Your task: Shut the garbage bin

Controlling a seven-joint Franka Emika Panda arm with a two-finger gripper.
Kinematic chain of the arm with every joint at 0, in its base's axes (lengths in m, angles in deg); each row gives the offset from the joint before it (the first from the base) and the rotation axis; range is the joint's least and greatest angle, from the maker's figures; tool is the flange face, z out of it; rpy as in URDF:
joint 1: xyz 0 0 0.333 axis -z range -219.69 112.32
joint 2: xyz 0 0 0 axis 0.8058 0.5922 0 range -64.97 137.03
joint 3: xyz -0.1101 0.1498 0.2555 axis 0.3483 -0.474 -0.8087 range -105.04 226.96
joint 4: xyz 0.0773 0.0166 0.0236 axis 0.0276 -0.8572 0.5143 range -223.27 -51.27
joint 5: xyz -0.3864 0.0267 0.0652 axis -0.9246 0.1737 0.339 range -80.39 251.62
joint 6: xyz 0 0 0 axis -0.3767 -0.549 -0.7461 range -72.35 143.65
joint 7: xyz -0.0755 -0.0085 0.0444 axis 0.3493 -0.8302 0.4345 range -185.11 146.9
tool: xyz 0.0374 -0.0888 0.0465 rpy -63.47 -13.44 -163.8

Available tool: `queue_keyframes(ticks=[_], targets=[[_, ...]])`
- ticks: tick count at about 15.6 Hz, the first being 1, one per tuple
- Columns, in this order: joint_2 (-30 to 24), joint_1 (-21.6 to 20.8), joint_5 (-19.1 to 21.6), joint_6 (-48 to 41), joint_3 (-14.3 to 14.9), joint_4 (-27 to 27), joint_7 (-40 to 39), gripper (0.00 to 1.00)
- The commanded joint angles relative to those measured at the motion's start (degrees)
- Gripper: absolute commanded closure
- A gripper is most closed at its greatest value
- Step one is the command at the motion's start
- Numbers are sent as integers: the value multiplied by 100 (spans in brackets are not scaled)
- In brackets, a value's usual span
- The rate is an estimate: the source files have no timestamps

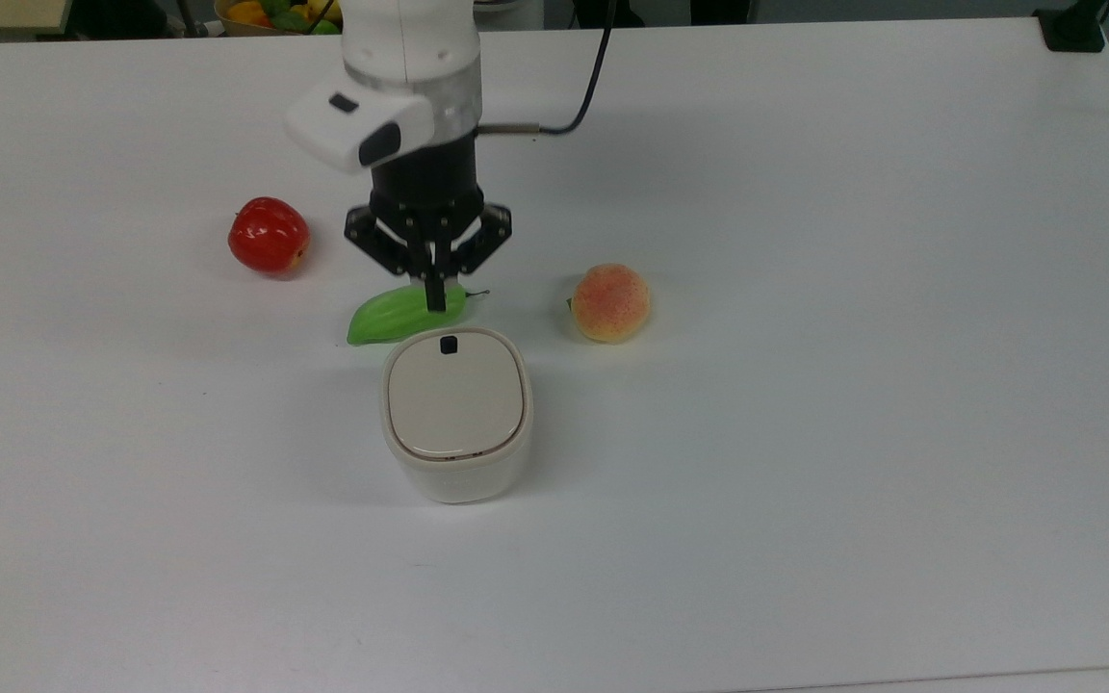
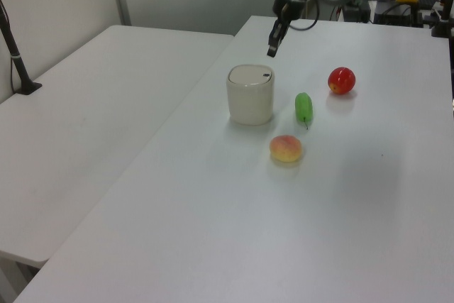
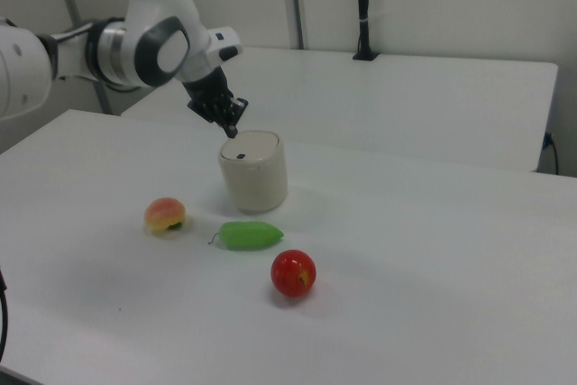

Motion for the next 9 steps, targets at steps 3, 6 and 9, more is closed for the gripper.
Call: queue_keyframes(ticks=[3, 6, 9], targets=[[-906, -87, -126, -1903, 12, -153, 211, 100], [-1259, -166, -329, -2818, 3, -171, 238, 100], [-1505, -158, -338, -3180, 12, -285, 238, 100]])
